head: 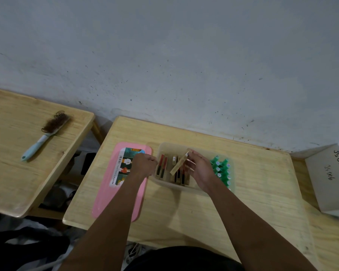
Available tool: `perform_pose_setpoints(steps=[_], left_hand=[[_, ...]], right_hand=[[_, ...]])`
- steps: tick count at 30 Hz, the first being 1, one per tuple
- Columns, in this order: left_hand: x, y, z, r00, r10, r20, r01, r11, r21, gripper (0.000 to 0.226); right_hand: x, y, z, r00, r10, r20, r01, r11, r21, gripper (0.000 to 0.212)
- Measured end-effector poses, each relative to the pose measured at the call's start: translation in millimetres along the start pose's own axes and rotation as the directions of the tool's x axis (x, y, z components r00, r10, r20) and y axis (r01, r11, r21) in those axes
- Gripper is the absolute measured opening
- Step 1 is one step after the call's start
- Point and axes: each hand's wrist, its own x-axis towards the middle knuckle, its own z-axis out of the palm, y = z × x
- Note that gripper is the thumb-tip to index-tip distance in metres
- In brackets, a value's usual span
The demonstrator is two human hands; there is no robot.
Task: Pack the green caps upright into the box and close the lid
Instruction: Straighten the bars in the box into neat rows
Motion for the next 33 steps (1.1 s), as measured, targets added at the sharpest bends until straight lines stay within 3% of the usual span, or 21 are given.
perform_pose_setpoints(steps=[9,14,21,25,29,33], left_hand=[[-1,1,0,1.0,-0.009,0.01,0.009,1.0,0.008,0.023],[-1,1,1,1.0,-0.015,-0.004,0.015,1.0,-0.01,0.023],[-2,2,1,0.999,-0.029,-0.012,0.029,0.999,-0.035,0.023],[-2,1,1,0.999,-0.032,-0.008,0.032,0.999,-0.04,0.022],[-3,1,1,1.0,-0.021,-0.003,0.021,0.999,-0.036,0.023],[-2,1,0,1.0,-0.004,0.0,0.004,1.0,-0.005,0.026]], right_hand=[[-2,-5,1,0.972,0.207,0.11,-0.224,0.959,0.175,0.027],[-2,-3,3,0.97,0.21,0.118,-0.228,0.961,0.158,0.029],[4,7,7,0.992,0.123,0.019,-0.118,0.982,-0.148,0.024],[13,18,23,0.997,0.038,-0.06,-0.051,0.972,-0.23,0.031],[16,20,41,0.981,-0.097,-0.167,0.004,0.874,-0.485,0.033],[25,20,52,0.955,-0.187,-0.23,0.005,0.786,-0.618,0.031]])
